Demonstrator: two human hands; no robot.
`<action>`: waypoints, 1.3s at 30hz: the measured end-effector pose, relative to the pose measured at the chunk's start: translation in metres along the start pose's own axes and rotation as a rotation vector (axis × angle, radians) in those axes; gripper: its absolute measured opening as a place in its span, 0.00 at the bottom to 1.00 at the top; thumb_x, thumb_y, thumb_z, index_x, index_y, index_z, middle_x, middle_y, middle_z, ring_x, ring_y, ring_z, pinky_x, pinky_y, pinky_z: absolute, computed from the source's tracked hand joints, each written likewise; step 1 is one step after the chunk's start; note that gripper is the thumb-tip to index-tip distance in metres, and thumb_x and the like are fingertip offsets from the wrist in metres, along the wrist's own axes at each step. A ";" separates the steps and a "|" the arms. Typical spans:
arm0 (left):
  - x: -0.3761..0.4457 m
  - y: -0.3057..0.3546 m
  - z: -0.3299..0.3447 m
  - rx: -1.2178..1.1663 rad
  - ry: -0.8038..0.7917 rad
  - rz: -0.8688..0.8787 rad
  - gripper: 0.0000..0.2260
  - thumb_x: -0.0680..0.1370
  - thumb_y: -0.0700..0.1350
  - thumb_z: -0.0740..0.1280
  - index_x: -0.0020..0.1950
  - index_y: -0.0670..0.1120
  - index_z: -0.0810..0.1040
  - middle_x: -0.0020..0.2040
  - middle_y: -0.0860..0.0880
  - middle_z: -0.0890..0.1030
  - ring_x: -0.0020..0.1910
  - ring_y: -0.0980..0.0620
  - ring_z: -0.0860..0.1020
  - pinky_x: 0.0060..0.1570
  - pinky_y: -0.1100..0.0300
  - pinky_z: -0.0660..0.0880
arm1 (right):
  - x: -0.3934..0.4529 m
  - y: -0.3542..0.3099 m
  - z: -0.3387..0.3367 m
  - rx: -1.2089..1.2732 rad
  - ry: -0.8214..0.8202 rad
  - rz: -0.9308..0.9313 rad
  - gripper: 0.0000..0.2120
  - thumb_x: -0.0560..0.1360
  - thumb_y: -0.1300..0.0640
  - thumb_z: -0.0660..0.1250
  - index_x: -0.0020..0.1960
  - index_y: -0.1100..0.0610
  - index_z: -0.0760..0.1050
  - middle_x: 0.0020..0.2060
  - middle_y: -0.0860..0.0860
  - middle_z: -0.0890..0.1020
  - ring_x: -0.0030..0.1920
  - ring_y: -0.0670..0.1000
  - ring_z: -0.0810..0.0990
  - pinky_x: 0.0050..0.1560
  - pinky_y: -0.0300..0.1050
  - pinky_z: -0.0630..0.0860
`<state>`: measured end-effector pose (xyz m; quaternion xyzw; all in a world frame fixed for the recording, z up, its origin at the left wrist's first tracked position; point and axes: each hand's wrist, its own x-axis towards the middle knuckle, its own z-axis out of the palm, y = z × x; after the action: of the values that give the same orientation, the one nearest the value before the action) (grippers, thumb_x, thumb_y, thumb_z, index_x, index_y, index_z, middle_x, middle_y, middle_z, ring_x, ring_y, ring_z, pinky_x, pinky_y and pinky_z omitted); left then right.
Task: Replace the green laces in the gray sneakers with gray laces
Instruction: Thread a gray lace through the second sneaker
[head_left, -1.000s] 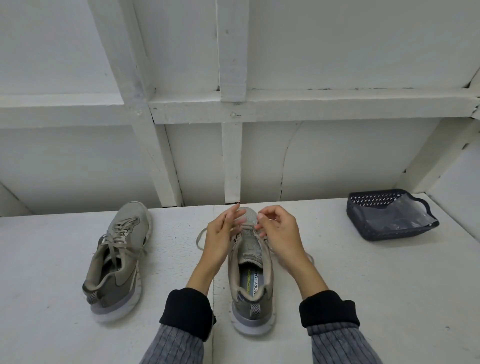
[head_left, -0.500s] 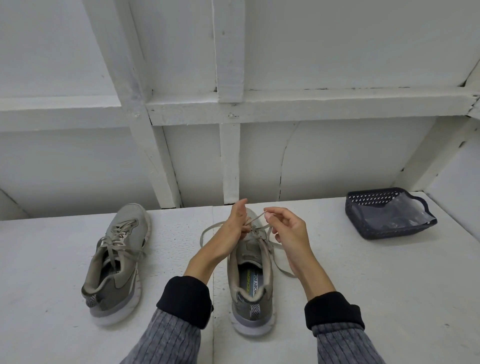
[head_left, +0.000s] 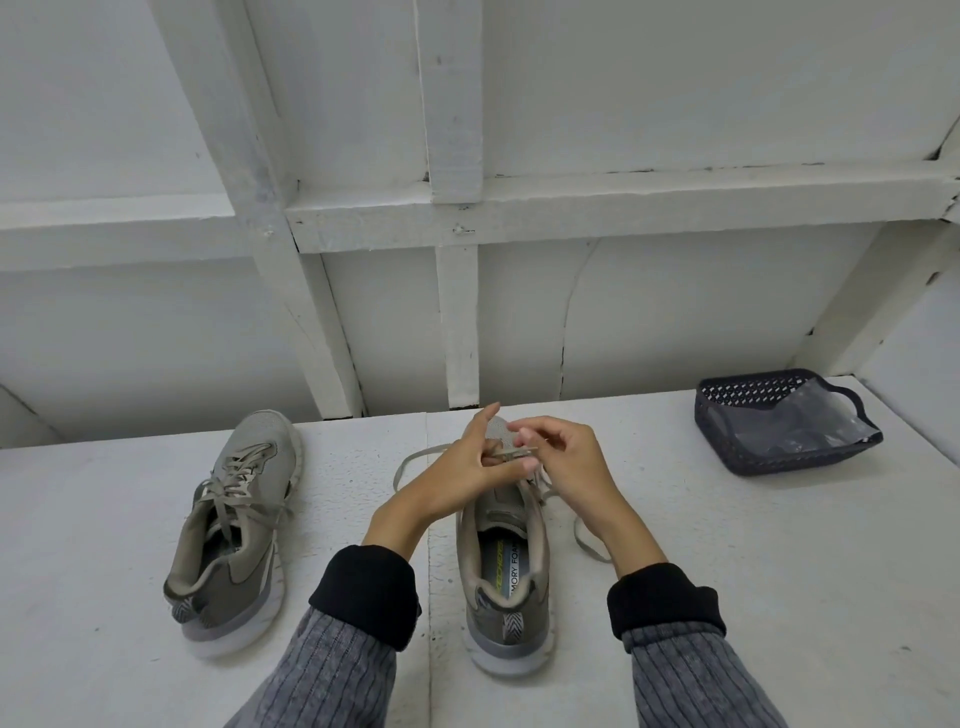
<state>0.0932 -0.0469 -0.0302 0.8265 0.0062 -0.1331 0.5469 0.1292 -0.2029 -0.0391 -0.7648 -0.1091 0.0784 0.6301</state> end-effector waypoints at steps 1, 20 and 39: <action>0.002 -0.003 0.000 0.014 -0.004 -0.004 0.41 0.76 0.54 0.71 0.80 0.57 0.48 0.61 0.47 0.76 0.56 0.57 0.77 0.60 0.62 0.68 | 0.002 0.000 -0.003 0.008 0.033 0.006 0.10 0.79 0.61 0.63 0.51 0.50 0.82 0.42 0.47 0.84 0.41 0.43 0.79 0.43 0.35 0.75; 0.008 -0.017 0.002 0.263 0.110 0.196 0.30 0.82 0.42 0.62 0.79 0.55 0.51 0.36 0.50 0.70 0.33 0.60 0.71 0.41 0.64 0.72 | 0.005 0.010 -0.009 -0.108 0.080 -0.068 0.04 0.77 0.59 0.67 0.44 0.54 0.79 0.40 0.46 0.82 0.40 0.41 0.77 0.43 0.31 0.72; 0.005 -0.014 0.005 0.403 0.109 0.166 0.27 0.83 0.42 0.57 0.79 0.53 0.50 0.43 0.43 0.77 0.39 0.49 0.75 0.43 0.55 0.72 | -0.008 0.014 -0.005 0.153 -0.084 0.105 0.02 0.76 0.64 0.67 0.47 0.61 0.79 0.36 0.51 0.83 0.35 0.45 0.79 0.36 0.36 0.74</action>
<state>0.0948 -0.0463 -0.0454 0.9227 -0.0591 -0.0412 0.3786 0.1233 -0.2127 -0.0517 -0.7152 -0.0889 0.1512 0.6766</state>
